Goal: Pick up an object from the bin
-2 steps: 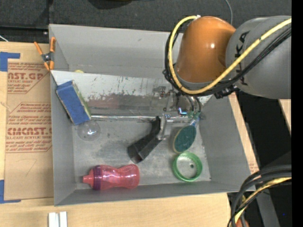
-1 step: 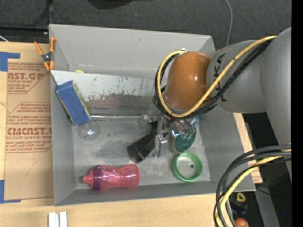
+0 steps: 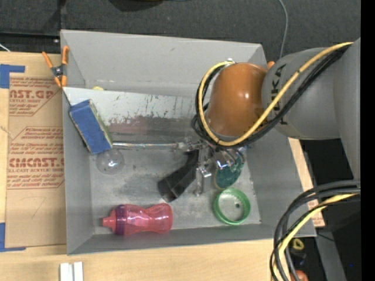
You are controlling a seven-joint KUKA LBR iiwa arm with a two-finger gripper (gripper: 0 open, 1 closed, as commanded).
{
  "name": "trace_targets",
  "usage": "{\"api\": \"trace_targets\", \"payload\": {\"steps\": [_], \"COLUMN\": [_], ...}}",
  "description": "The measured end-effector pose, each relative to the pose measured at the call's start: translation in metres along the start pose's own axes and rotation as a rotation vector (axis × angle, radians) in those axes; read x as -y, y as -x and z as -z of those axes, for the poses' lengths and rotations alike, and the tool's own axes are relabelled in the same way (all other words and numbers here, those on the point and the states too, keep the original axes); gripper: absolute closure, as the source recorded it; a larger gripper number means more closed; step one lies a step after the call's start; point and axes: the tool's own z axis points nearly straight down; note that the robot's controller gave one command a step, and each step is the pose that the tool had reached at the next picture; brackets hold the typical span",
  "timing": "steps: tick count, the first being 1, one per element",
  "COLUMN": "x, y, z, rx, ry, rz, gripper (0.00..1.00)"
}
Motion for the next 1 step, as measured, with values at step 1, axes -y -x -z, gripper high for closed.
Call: {"api": "trace_targets", "payload": {"steps": [1], "x": [0.0021], "y": [0.0059], "z": [-0.0252], "rx": [-0.010], "ry": [0.003], "rz": [0.041], "gripper": [0.00]}}
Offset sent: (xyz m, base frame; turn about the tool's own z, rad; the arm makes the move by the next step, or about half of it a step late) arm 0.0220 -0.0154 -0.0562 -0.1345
